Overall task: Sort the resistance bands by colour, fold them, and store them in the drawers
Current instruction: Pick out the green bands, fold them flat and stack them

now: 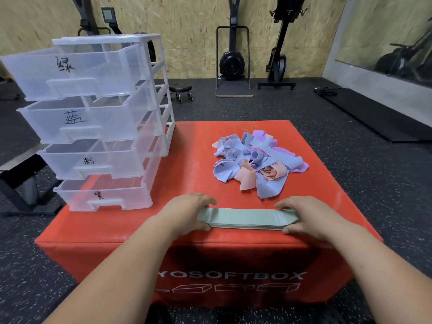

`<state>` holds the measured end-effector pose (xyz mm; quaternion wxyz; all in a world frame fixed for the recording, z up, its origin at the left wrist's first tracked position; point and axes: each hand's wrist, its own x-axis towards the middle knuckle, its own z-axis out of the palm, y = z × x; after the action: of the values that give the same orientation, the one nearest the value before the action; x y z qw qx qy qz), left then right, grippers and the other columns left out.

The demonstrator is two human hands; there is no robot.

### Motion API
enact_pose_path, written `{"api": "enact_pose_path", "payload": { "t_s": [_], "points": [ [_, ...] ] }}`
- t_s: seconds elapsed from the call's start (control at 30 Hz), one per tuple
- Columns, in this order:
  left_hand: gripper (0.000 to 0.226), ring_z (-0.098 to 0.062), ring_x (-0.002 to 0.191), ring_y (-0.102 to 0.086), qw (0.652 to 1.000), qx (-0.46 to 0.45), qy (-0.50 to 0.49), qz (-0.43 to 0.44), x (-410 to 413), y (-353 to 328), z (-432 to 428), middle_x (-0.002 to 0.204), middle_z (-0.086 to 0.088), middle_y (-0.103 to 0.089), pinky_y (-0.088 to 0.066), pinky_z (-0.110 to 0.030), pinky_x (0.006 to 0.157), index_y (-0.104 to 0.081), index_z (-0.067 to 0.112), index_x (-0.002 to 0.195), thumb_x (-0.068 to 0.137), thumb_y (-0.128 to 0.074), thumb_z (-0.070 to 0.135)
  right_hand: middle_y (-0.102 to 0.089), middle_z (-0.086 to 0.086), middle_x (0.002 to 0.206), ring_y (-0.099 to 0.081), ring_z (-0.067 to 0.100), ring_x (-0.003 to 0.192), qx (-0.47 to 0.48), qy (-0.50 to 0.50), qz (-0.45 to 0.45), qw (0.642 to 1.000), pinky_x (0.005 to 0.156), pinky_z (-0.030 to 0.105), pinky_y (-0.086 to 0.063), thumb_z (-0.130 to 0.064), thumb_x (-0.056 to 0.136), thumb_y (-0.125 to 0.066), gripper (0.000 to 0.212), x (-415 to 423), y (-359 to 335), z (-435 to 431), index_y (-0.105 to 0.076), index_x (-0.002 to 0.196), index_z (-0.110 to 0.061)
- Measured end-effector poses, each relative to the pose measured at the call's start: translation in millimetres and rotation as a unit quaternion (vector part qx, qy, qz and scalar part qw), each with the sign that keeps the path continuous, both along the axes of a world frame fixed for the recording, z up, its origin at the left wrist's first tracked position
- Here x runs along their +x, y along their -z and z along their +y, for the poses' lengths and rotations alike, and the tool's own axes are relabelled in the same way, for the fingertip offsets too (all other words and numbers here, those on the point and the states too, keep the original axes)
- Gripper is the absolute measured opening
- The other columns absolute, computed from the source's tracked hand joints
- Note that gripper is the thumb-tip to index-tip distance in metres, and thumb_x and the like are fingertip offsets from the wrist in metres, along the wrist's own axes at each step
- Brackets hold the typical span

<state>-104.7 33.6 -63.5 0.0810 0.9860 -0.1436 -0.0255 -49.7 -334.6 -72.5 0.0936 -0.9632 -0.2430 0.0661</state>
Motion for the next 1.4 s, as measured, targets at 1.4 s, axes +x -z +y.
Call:
{"api": "enact_pose_path", "payload": {
  "t_s": [1.4],
  "points": [
    [0.063,-0.016,0.115,-0.059,0.998,-0.014,0.069,0.002,30,13,-80,0.114,0.013,-0.061,-0.053,-0.035,0.087,-0.061,0.041,0.133,0.075,-0.084,0.052,-0.060,-0.002,0.057,-0.053,0.018,0.050,0.280,0.271,0.169,0.905,0.055,0.031,-0.042,-0.009,0.068,-0.085,0.035,8,3,7,-0.066,0.096,-0.020]
  ]
}}
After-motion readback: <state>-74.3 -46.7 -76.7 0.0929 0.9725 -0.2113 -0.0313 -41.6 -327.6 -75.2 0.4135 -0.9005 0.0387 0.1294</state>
